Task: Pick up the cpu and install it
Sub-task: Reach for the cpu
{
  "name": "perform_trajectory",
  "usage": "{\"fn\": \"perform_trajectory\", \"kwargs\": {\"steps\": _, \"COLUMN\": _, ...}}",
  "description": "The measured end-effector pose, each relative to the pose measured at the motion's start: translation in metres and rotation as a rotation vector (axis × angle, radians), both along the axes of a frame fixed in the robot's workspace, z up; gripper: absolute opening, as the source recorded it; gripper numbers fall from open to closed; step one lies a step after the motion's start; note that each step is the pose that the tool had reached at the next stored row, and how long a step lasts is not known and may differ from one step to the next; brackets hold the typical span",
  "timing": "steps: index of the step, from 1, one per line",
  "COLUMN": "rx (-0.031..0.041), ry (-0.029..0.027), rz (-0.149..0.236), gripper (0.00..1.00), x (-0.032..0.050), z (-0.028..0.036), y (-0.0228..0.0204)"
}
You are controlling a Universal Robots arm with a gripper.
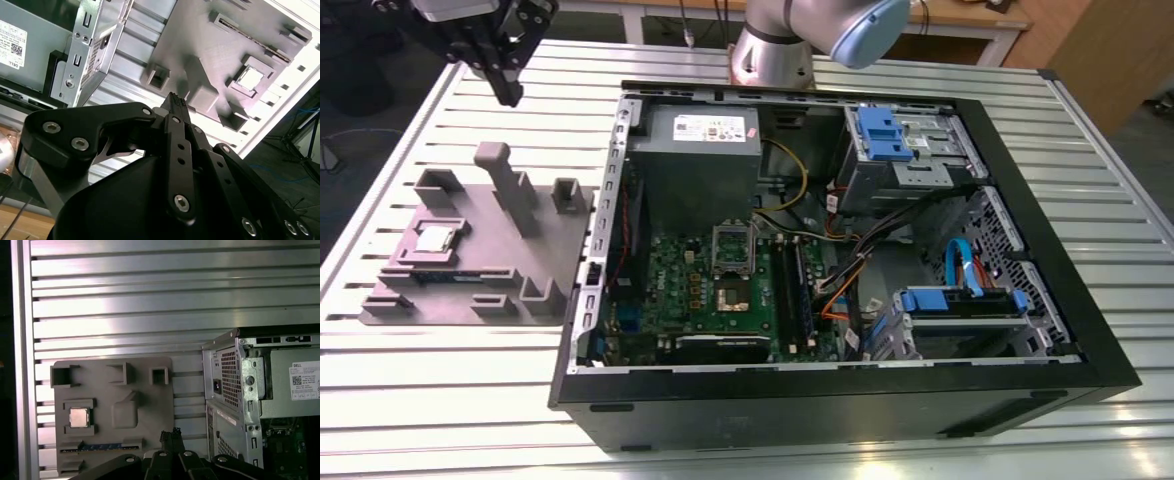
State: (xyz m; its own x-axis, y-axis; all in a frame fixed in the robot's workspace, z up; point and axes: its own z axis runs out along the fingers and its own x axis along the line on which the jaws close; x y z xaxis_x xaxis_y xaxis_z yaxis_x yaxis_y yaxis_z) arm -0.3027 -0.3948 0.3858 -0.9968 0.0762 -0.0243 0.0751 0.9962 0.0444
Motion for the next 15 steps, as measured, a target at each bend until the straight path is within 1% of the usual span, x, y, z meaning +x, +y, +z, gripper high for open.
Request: {"fn": "perform_trajectory", "kwargs": {"steps": 15, "rx": 0.0, "ry": 0.0, "rz": 0.0, "gripper": 0.1, "x": -0.0088, "z": -0.0009, "y": 0.0}}
